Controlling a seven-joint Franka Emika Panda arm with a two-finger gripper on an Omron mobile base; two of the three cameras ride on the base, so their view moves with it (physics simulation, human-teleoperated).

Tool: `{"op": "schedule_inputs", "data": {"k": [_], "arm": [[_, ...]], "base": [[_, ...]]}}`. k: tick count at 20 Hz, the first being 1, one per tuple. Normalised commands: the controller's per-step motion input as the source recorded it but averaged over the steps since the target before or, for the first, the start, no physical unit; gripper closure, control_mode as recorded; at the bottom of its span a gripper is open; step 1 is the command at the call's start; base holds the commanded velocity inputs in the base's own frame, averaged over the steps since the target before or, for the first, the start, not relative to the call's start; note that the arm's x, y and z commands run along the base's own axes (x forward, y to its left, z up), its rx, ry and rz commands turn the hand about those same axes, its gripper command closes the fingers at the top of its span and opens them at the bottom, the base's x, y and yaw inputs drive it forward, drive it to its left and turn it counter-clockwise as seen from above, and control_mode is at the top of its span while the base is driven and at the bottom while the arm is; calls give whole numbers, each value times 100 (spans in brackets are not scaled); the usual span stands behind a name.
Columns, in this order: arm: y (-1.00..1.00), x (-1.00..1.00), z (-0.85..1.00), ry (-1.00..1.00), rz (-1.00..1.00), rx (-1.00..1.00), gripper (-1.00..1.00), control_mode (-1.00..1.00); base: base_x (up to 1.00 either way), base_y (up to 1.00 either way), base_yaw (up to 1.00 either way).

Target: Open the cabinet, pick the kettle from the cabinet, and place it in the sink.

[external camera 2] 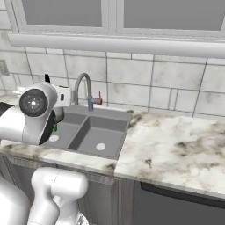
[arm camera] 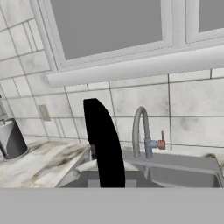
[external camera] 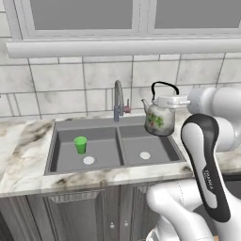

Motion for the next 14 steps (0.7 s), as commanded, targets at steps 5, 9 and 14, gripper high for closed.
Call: {"op": "schedule_inputs", "data": {"k": [5,9,14], "arm": [[0,0,0,0,0,0,100,100],[0,0,0,0,0,0,100,100],[0,0,0,0,0,0,100,100]], "base": [[15,-23,0],[17,-39,0],[18,-43,0]]}}
